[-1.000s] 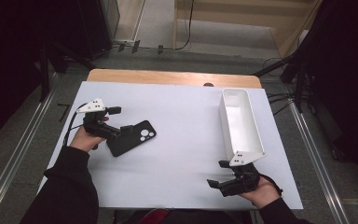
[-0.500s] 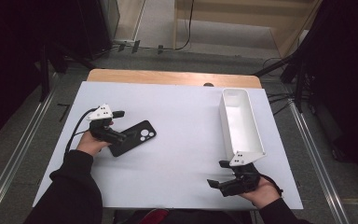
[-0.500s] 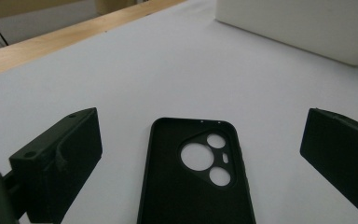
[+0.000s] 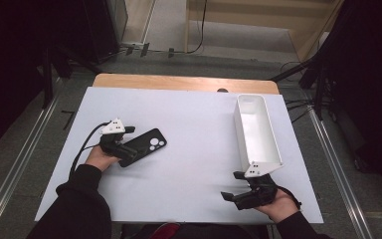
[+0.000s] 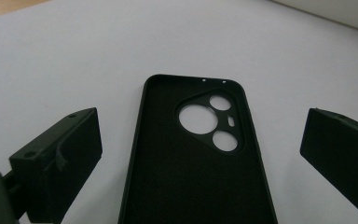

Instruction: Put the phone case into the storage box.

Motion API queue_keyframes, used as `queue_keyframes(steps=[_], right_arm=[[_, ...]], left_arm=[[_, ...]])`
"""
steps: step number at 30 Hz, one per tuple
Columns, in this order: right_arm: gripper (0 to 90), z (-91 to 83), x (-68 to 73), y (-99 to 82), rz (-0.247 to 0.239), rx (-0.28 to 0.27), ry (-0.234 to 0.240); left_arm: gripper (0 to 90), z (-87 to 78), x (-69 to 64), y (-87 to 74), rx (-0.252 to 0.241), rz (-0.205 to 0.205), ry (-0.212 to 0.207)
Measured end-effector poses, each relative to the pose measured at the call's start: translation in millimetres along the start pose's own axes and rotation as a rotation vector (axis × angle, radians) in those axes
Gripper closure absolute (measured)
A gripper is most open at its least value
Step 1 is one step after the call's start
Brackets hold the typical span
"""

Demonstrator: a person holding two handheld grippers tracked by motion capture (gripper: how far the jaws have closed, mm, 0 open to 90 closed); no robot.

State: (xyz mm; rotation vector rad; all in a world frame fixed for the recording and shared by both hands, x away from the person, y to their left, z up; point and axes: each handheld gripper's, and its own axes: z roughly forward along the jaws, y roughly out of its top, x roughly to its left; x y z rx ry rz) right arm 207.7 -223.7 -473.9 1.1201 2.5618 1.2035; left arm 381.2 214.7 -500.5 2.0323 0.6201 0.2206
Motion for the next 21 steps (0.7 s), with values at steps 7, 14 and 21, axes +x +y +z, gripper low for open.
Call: queue_keyframes(steps=[7,14,21], right_arm=[[15.3,1.3,0.6,0.0,-0.001,0.003,0.003],[15.3,1.5,0.1,-0.1,0.0,0.003,0.002],[15.3,1.1,-0.4,-0.3,0.003,0.007,0.002]], left_arm=[[0.0,3.5,-2.5,0.8,0.037,0.023,0.023],[0.0,9.3,-6.2,2.2,0.092,0.042,0.056],[0.6,18.6,-11.2,3.9,0.179,0.084,0.084]])
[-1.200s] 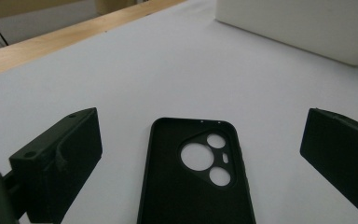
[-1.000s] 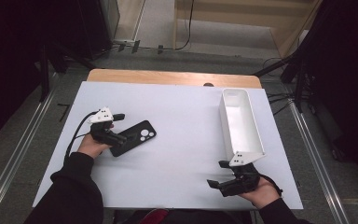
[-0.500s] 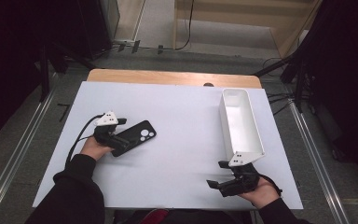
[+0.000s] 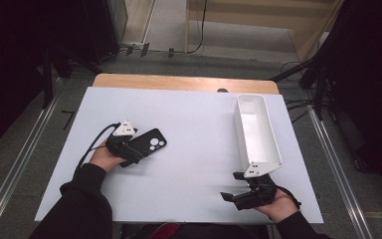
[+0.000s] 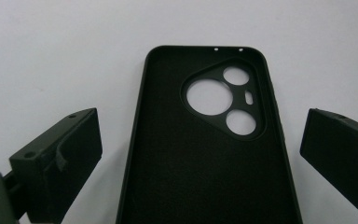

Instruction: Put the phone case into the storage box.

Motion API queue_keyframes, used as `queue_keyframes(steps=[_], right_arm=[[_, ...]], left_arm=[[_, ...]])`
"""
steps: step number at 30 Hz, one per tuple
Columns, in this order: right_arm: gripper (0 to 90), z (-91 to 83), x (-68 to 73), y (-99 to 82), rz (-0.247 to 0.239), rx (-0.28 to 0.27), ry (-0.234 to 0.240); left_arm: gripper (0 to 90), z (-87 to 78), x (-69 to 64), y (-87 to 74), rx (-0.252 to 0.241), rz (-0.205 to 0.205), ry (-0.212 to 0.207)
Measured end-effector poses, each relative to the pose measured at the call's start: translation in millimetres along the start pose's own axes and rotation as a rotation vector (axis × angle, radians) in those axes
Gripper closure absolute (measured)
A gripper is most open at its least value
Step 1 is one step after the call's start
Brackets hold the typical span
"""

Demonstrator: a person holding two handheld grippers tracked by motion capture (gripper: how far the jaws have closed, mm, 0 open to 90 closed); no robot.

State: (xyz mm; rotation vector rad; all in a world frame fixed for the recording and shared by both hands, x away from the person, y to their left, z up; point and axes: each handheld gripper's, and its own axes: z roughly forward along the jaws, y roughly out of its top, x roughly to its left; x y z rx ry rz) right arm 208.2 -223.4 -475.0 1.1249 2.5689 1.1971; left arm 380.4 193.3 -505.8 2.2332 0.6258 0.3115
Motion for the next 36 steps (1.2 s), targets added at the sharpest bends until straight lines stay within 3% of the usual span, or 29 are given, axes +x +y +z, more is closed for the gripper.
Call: queue_keyframes(steps=[5,8,11,24,36], right_arm=[[15.3,-0.2,0.0,-0.2,0.001,0.0,-0.002],[15.3,0.0,0.0,-0.1,-0.001,0.001,0.0],[15.3,0.1,0.0,-0.2,-0.002,0.001,-0.001],[15.3,0.0,0.3,-0.4,-0.001,0.001,-0.001],[15.4,0.3,0.6,-0.3,0.001,0.005,0.002]], left_arm=[[5.5,4.1,-5.9,1.2,0.039,0.056,0.013],[7.2,7.2,-6.4,2.7,0.076,0.054,0.025],[7.0,7.8,-4.8,2.8,0.078,0.039,0.017],[10.5,6.8,-5.9,2.5,0.071,0.053,0.01],[13.0,5.7,-5.4,2.6,0.075,0.037,0.004]])
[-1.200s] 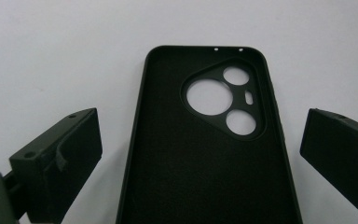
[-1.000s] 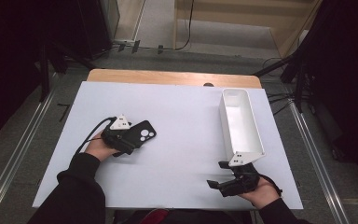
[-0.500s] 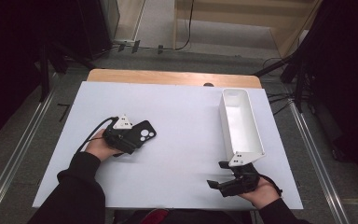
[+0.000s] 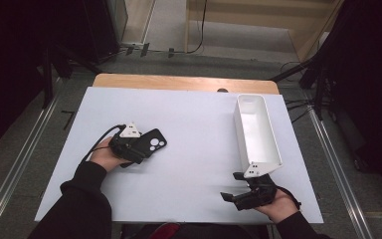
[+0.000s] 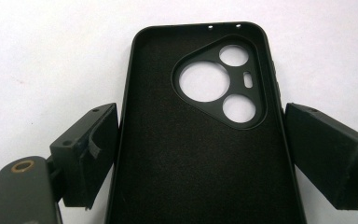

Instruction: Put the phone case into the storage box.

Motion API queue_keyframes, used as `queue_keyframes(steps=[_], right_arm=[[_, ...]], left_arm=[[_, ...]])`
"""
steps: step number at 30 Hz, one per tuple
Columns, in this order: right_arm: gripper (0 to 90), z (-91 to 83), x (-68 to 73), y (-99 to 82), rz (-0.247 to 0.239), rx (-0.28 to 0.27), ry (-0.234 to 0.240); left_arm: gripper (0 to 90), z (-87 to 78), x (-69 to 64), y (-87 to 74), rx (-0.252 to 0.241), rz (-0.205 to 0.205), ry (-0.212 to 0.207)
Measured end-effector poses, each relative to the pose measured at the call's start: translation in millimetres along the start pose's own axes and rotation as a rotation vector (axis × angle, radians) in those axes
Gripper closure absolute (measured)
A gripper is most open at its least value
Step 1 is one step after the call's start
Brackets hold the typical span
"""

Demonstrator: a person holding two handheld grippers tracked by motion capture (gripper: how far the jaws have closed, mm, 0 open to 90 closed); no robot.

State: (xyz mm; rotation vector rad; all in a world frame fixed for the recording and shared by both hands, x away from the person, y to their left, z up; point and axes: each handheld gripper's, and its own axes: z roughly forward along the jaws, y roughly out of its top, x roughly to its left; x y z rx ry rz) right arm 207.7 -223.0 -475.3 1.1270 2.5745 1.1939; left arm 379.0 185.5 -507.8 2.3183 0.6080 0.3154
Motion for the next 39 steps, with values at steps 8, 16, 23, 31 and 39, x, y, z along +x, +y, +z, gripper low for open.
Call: queue_keyframes(steps=[8,16,23,31,39], right_arm=[[15.4,-0.1,0.2,-0.1,-0.002,0.002,0.0],[15.4,0.1,0.3,0.0,-0.003,0.002,0.0],[15.4,-0.1,0.4,-0.1,-0.003,0.001,0.001],[15.4,-0.1,0.5,0.0,-0.005,0.001,0.002],[15.4,0.0,0.4,0.1,-0.005,-0.002,0.002]], left_arm=[[13.7,-0.6,-1.0,-0.1,-0.004,-0.018,0.01],[14.2,-2.0,-0.7,0.3,-0.004,-0.035,0.009],[14.8,-4.1,-0.7,0.5,-0.007,-0.038,0.011],[15.1,-16.8,6.0,3.3,-0.066,-0.101,0.027],[15.1,-31.2,5.2,11.1,-0.136,-0.138,0.041]])
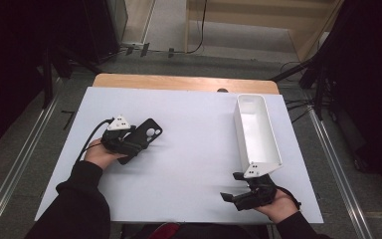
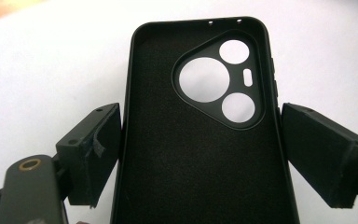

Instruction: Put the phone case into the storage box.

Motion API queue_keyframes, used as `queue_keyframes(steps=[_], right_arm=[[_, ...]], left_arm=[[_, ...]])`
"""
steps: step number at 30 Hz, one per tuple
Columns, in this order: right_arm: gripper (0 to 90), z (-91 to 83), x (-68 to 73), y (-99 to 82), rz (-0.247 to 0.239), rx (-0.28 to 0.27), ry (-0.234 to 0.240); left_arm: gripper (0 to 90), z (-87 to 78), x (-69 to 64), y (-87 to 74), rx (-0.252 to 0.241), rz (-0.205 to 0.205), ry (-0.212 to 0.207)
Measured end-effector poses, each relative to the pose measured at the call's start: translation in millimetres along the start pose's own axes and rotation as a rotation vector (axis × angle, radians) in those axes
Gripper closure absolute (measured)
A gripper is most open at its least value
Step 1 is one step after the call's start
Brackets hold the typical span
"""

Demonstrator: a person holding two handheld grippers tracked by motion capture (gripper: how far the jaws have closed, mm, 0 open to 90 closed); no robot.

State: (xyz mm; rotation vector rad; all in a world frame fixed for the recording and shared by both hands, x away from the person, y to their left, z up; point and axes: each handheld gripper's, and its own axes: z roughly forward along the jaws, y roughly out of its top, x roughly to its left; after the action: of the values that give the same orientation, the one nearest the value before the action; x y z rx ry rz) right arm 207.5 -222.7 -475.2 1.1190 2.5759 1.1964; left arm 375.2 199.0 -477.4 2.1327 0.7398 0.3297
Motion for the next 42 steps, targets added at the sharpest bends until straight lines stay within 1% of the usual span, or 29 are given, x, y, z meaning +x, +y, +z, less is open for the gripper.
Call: queue_keyframes(steps=[1,2,3,4,6,8,9,10,13,15,16,17,18,20,22,23,24,25,27,29,34,35,37,41,42], right_arm=[[15.3,0.0,0.0,0.0,0.0,0.0,0.0],[15.3,0.0,0.0,0.0,0.0,0.0,0.0],[15.3,0.0,0.0,0.1,0.001,-0.001,0.0],[15.3,0.0,0.0,0.1,0.001,-0.001,0.0],[15.3,-0.1,0.3,0.1,0.002,0.0,0.0],[15.3,-0.3,0.2,0.0,0.003,0.0,0.0],[15.3,-0.3,0.3,0.1,0.006,-0.001,-0.001],[15.3,-0.3,0.3,0.1,0.007,-0.001,-0.001],[15.3,-0.5,0.2,0.1,0.007,-0.001,-0.001],[15.3,-0.4,0.0,0.1,0.004,-0.003,-0.002],[15.3,-0.5,0.0,0.1,0.005,-0.003,-0.002],[15.3,-0.5,0.0,0.1,0.005,-0.003,-0.002],[15.3,-0.5,0.0,0.0,0.004,-0.003,-0.003],[15.3,-0.4,0.0,0.1,0.005,-0.003,-0.003],[15.3,-0.5,0.2,0.1,0.008,-0.001,-0.002],[15.3,-0.4,-0.3,0.0,0.004,-0.004,-0.005],[15.3,-0.4,-0.3,0.0,0.004,-0.004,-0.005],[15.3,-0.6,-0.4,0.0,0.003,-0.004,-0.004],[15.3,-0.8,-0.5,-0.1,0.003,-0.004,-0.003],[15.3,-1.1,-0.6,-0.2,0.003,-0.005,-0.004],[15.3,-1.1,-0.7,-0.1,0.004,-0.004,-0.003],[15.4,-1.1,-0.7,-0.1,0.004,-0.004,-0.003],[15.3,-1.1,-0.7,-0.1,0.005,-0.004,-0.003],[15.3,-1.1,-0.7,-0.2,0.007,-0.006,-0.004],[15.3,-1.0,-0.8,-0.2,0.007,-0.006,-0.004]], left_arm=[[15.1,-2.5,-1.3,2.1,-0.021,-0.012,-0.001],[15.1,-2.5,-1.3,2.1,-0.021,-0.012,-0.001],[15.1,-5.8,-2.5,4.5,-0.034,-0.019,-0.003],[15.1,-5.8,-2.5,4.5,-0.034,-0.019,-0.003],[15.1,-8.0,-4.1,6.6,-0.057,-0.032,-0.01],[15.0,-10.6,-6.2,9.5,-0.063,-0.037,-0.007],[15.0,-11.9,-8.6,11.5,-0.075,-0.054,-0.017],[15.0,-12.8,-10.3,12.8,-0.078,-0.058,-0.017],[15.0,-14.4,-14.1,15.6,-0.084,-0.055,-0.016],[15.0,-15.8,-18.3,18.4,-0.097,-0.059,-0.021],[15.0,-17.0,-22.7,21.0,-0.106,-0.053,-0.024],[15.0,-17.0,-22.7,21.0,-0.106,-0.053,-0.024],[15.0,-17.4,-28.1,23.5,-0.116,-0.047,-0.024],[15.0,-17.7,-30.6,24.8,-0.115,-0.043,-0.03],[15.0,-17.6,-36.8,27.1,-0.127,-0.039,-0.022],[15.0,-18.0,-42.0,29.0,-0.133,-0.038,-0.019],[15.0,-18.0,-42.0,29.0,-0.133,-0.038,-0.019],[15.0,-18.3,-44.3,29.9,-0.138,-0.034,-0.015],[15.0,-18.8,-48.0,31.5,-0.14,-0.035,-0.02],[14.9,-19.6,-55.0,34.1,-0.151,-0.034,-0.009],[14.9,-21.4,-61.5,36.1,-0.174,-0.054,0.004],[14.9,-22.2,-65.9,36.8,-0.187,-0.066,0.015],[14.9,-22.7,-66.9,37.0,-0.188,-0.065,0.02],[14.9,-24.5,-71.5,36.9,-0.208,-0.084,0.051],[14.9,-25.8,-72.7,36.3,-0.224,-0.086,0.07]])
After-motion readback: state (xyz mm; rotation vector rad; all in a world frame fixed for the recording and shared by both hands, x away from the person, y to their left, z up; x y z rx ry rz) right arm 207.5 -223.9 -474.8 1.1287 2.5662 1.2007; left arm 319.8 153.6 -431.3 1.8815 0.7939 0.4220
